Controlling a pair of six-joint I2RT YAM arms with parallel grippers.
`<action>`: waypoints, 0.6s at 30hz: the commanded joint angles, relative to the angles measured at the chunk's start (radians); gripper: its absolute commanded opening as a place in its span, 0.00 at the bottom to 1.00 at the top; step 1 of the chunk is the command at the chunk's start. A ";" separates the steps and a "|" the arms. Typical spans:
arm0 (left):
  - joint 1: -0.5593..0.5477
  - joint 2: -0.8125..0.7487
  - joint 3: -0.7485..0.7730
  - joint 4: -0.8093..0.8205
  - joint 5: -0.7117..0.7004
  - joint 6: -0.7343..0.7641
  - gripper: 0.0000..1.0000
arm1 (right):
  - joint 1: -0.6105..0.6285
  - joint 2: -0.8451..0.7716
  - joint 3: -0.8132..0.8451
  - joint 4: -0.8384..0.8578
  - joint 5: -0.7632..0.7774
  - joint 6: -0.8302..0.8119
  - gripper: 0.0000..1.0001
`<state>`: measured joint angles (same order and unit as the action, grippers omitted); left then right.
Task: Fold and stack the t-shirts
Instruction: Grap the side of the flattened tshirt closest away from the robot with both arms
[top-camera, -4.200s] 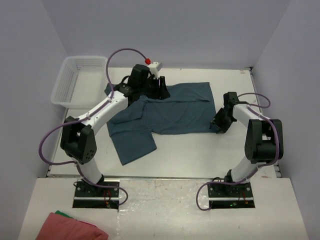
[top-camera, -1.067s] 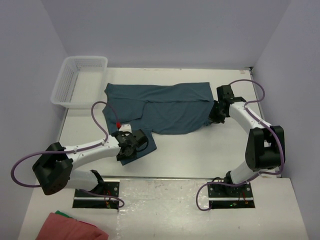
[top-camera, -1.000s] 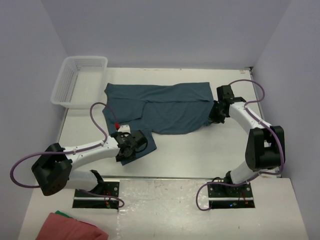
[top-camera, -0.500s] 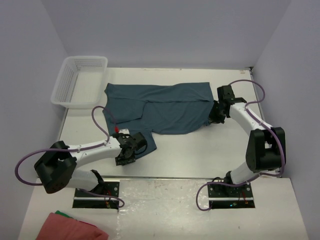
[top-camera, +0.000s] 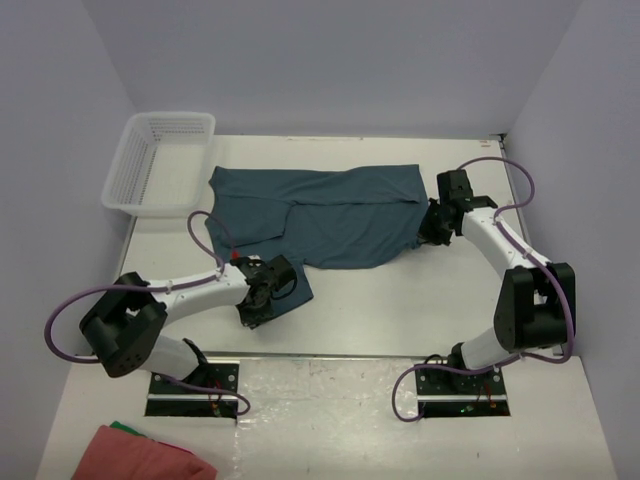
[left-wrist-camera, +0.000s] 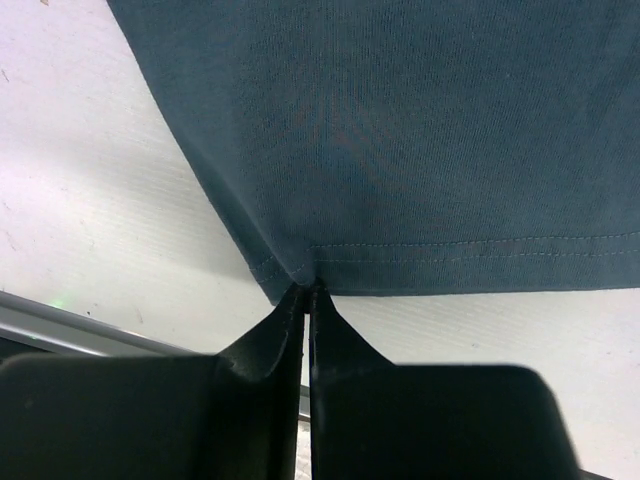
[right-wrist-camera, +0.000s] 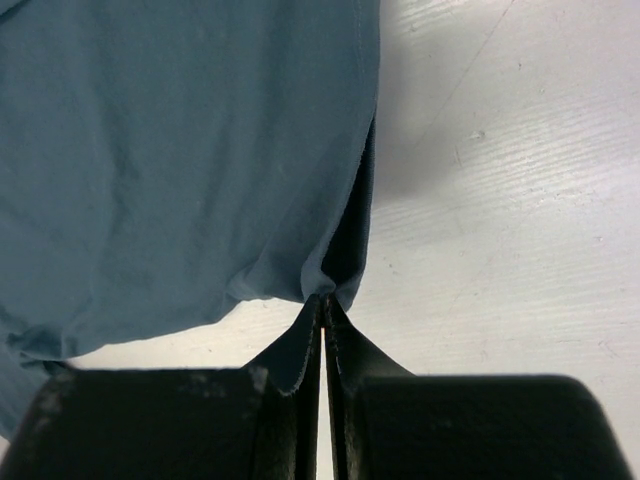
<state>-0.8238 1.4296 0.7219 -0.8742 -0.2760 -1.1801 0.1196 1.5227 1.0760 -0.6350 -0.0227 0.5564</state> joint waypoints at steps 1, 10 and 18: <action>0.008 0.026 -0.061 0.020 0.044 -0.013 0.00 | 0.003 -0.007 -0.004 0.014 -0.026 -0.010 0.00; -0.011 -0.077 0.128 -0.190 -0.044 -0.053 0.00 | 0.005 0.002 0.036 -0.011 0.021 -0.010 0.00; -0.014 -0.063 0.388 -0.364 -0.251 -0.067 0.00 | 0.005 0.043 0.140 -0.084 0.058 -0.023 0.00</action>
<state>-0.8356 1.3743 1.0199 -1.1194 -0.4011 -1.2118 0.1196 1.5520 1.1431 -0.6781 0.0006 0.5545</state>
